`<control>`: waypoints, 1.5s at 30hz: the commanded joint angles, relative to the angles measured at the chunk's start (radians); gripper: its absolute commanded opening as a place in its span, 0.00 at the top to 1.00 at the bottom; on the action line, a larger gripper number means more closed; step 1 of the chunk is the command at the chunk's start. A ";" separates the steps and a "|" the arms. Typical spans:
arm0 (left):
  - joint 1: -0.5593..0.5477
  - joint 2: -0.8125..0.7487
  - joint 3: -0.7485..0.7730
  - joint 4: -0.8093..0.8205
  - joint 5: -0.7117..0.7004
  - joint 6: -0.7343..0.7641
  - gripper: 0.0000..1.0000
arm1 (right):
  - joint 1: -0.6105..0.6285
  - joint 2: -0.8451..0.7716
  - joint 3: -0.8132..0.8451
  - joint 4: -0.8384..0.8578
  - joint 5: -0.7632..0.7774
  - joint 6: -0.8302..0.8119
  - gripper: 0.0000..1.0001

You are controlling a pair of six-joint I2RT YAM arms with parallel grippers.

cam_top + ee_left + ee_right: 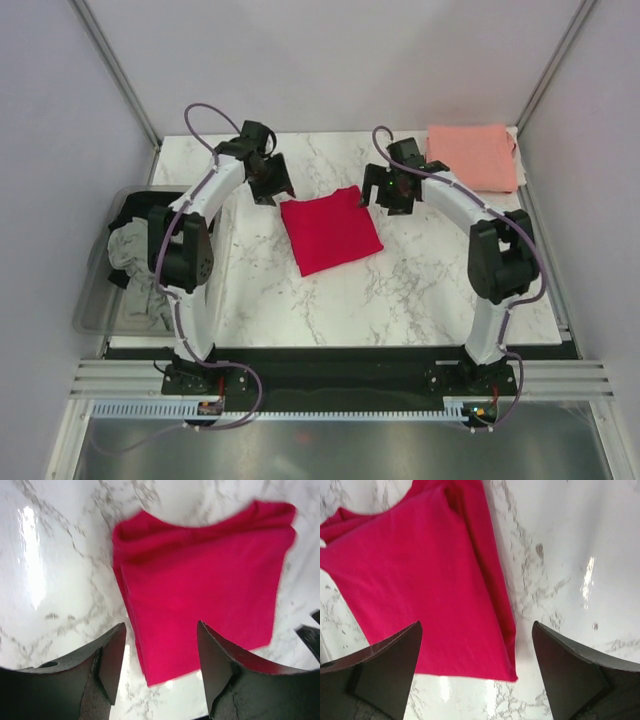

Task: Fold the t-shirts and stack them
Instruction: Fold the tshirt, then neatly place the folded tshirt to the corner

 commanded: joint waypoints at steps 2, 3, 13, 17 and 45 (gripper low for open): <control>-0.033 -0.290 -0.188 -0.013 -0.005 0.047 0.36 | 0.007 -0.098 -0.250 0.243 -0.053 0.017 0.04; -0.038 -0.379 -0.231 -0.011 0.000 0.049 0.37 | 0.007 -0.095 -0.278 0.275 -0.083 0.014 0.05; -0.045 -0.954 -0.670 0.003 0.032 0.056 0.39 | 0.039 -0.066 -0.433 0.358 -0.139 0.056 0.78; -0.045 -1.060 -0.741 -0.008 0.031 0.088 0.40 | 0.146 -0.181 -0.488 0.366 -0.150 0.135 0.77; -0.045 -1.412 -1.025 0.150 -0.072 0.142 0.40 | -0.002 0.101 -0.155 0.334 -0.228 0.014 0.30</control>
